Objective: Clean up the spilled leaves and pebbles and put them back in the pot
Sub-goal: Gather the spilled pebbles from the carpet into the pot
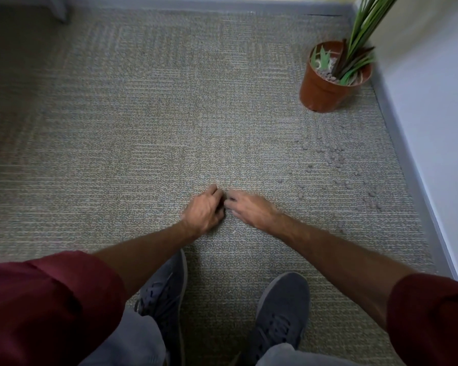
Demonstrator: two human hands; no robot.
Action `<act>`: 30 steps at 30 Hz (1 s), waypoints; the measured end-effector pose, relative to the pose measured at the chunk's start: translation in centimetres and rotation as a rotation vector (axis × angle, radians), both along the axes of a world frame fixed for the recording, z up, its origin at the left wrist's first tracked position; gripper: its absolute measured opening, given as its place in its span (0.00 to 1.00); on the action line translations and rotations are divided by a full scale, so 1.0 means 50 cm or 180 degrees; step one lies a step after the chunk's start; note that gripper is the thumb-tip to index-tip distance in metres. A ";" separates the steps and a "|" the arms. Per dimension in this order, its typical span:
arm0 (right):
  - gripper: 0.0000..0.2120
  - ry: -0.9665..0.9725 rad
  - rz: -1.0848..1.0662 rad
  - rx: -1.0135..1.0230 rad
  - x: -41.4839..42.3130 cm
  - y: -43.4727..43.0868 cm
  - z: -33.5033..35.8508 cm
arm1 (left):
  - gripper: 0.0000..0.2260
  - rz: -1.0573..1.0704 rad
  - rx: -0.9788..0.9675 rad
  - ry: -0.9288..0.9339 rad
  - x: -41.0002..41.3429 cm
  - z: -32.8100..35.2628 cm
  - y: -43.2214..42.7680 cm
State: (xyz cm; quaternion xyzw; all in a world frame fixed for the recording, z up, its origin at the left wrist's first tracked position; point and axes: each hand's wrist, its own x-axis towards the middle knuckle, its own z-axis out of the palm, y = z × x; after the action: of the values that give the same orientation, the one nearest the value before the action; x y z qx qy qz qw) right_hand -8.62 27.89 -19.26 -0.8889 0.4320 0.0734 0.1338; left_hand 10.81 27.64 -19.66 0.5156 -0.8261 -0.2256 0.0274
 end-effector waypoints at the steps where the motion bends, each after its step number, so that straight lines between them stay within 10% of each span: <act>1: 0.14 0.0010 0.0059 -0.0060 -0.001 0.005 0.000 | 0.11 0.0036 0.0035 0.0026 -0.002 0.004 0.000; 30: 0.12 -0.0172 -0.0189 -0.0116 0.029 0.008 0.012 | 0.08 -0.0166 0.0336 0.0351 0.041 0.027 -0.039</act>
State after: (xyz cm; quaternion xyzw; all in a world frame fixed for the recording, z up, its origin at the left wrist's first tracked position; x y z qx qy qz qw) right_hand -7.18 28.27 -18.64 -0.8796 0.4557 0.0375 0.1314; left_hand 12.85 25.71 -18.31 0.4815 -0.8234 -0.2976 0.0397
